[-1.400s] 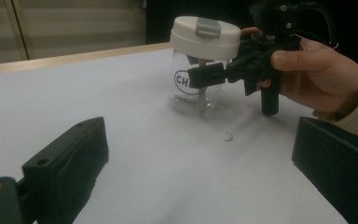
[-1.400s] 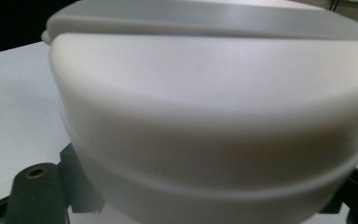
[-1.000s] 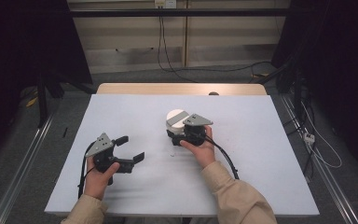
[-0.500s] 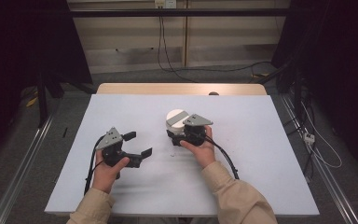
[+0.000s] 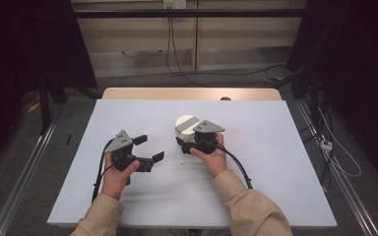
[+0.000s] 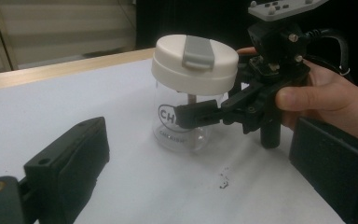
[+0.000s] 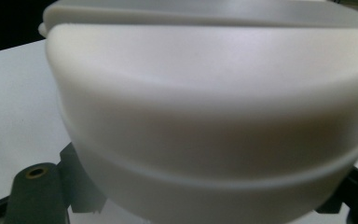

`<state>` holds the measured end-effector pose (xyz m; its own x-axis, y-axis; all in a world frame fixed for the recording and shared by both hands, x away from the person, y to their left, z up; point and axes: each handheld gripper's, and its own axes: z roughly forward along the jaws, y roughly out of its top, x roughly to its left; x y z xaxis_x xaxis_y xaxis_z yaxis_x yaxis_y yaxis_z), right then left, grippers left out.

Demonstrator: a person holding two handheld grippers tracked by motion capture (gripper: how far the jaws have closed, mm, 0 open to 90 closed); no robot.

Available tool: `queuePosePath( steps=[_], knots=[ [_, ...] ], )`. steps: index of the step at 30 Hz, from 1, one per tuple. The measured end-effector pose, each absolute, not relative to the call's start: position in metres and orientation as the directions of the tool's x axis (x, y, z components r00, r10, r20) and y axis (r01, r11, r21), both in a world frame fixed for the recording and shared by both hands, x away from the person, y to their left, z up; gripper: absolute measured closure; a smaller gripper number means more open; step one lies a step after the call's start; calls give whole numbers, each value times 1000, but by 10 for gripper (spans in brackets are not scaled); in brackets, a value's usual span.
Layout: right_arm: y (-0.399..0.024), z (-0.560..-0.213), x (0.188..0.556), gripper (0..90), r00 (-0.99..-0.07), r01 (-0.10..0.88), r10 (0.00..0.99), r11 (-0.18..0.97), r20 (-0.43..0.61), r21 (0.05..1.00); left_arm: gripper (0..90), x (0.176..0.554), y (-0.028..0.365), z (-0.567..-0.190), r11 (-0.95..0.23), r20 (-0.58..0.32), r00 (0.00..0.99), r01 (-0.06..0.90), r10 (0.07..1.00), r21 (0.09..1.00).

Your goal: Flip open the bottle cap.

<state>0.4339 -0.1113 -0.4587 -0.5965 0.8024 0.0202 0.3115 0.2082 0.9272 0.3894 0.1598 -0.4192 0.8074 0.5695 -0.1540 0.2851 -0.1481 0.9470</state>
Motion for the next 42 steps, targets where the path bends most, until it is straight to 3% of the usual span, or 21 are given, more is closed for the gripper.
queuePosePath(
  steps=[6,14,19,31,37,42],
  knots=[
    [-111,-459,434,187,-596,314,802,208,22,926,77,394,156,-418,-146,-176,800,311,574,939],
    [-112,-459,434,187,-598,316,801,209,23,926,268,403,153,-416,-146,-209,774,361,597,921],
    [-112,-460,434,186,-599,314,801,210,21,926,375,407,149,-410,-172,-182,772,352,609,920],
    [-111,-460,434,187,-599,314,801,214,18,925,757,422,132,-402,-199,-209,802,374,559,906],
    [-111,-460,434,187,-600,315,800,215,19,924,891,426,124,-398,-223,-209,806,385,554,895],
    [-111,-461,434,187,-600,316,800,215,19,924,900,429,116,-397,-246,-213,809,399,548,883]
  ],
)
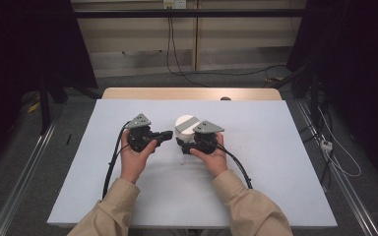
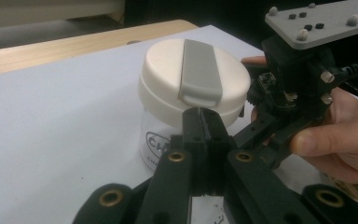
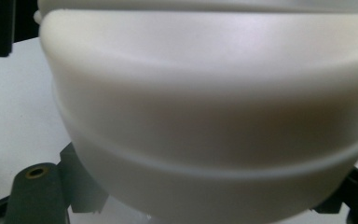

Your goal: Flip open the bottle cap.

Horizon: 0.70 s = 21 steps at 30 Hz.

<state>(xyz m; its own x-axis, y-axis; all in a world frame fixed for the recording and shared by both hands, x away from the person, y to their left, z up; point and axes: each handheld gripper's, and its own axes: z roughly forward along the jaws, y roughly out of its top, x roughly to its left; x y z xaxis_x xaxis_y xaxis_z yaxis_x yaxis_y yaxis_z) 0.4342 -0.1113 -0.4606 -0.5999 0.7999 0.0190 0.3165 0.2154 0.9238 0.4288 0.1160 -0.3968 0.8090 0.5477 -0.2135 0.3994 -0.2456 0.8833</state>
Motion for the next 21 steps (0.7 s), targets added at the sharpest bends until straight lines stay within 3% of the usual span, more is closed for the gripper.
queuePosePath(
  steps=[21],
  knots=[
    [-111,-462,434,187,-599,319,801,223,13,921,900,432,109,-398,-280,-197,802,410,564,868]
  ],
)
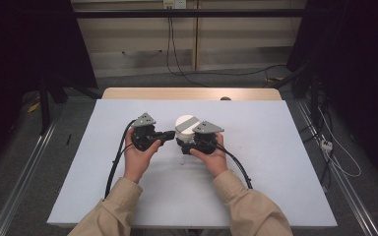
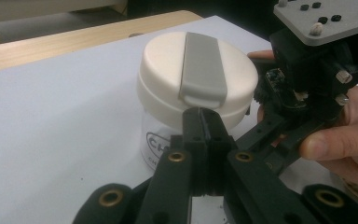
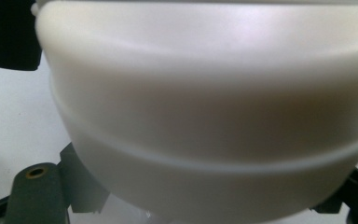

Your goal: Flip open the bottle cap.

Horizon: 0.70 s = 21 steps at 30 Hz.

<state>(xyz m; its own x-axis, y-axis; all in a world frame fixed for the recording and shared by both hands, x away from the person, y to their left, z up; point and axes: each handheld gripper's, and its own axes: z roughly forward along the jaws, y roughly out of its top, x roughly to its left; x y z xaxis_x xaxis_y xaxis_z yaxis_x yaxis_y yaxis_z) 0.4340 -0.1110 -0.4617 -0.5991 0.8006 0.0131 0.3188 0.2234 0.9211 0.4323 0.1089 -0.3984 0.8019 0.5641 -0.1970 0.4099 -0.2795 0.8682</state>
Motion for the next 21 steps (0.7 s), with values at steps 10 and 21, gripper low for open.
queuePosePath(
  steps=[10,21],
  knots=[
    [-111,-462,434,187,-598,322,802,227,11,919,900,434,107,-398,-272,-200,802,409,563,871],
    [-110,-462,434,187,-598,321,802,231,7,918,900,436,101,-385,-265,-186,813,382,551,885]
  ],
)
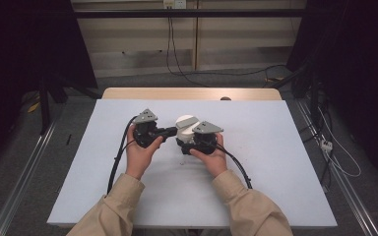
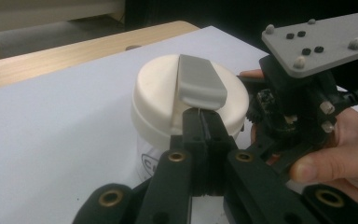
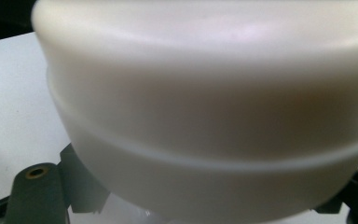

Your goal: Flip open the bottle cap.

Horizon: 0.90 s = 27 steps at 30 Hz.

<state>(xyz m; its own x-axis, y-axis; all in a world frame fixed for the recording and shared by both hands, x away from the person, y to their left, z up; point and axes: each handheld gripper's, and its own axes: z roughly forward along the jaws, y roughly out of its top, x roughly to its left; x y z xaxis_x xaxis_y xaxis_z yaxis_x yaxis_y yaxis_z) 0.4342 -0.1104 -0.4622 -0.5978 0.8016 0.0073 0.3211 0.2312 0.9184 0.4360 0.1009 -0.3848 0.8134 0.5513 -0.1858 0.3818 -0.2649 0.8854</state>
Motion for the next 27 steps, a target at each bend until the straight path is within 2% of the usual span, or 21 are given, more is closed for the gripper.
queuePosePath(
  steps=[27],
  knots=[
    [-110,-462,435,187,-598,327,802,232,10,916,900,444,89,-361,-275,-149,820,348,553,896]
  ],
)
